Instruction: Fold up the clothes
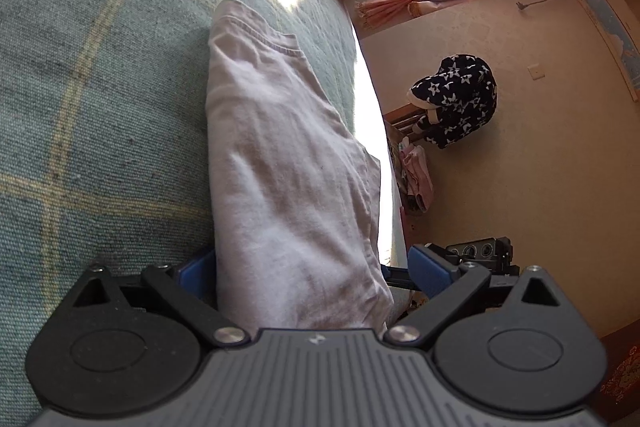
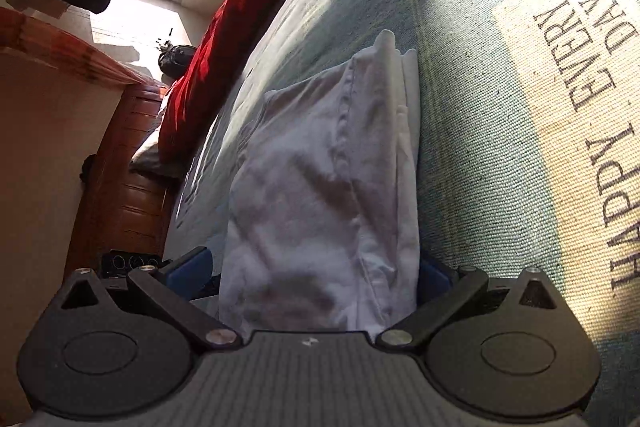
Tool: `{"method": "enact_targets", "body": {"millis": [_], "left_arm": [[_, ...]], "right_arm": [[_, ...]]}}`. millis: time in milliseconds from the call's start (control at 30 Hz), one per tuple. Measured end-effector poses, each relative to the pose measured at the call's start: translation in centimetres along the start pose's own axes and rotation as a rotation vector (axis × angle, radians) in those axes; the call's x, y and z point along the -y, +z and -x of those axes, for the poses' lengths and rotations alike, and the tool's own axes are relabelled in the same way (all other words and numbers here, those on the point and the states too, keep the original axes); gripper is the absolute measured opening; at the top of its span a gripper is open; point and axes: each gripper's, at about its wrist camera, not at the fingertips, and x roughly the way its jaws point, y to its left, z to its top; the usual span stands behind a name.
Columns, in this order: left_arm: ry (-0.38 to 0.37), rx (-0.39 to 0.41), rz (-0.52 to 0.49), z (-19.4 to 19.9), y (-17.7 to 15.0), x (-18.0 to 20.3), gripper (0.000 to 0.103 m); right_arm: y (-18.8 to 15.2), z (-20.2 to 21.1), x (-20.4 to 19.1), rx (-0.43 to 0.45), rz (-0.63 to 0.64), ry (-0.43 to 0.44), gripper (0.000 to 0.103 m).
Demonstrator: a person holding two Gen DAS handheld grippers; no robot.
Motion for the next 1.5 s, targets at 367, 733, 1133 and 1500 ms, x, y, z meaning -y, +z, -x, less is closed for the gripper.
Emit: {"method": "enact_targets", "body": {"millis": [367,733,1133,1500], "left_arm": [[-0.001,-0.04,-0.052,-1.3,1.0,0.9,0.101],[-0.017,0.01,-0.015,-0.9,1.8,1.0,0.101],[-0.044,0.043,-0.048,1.7,1.8,3.1,0.101],[-0.021,0.125,-0.07,8.7,1.6,2.6,0.101]], "right_arm": [[2.1,-2.2,-0.4,0.006,-0.004,0.035,0.103],[2.2,-1.9,-0.1,0.018,-0.033,0.096,0.103],[2.2,-0.2,-2.5,0.031,-0.031,0.181,0.103],[1.7,-3.0,-6.9,-0.029,0.029,0.196,0.103]]}}
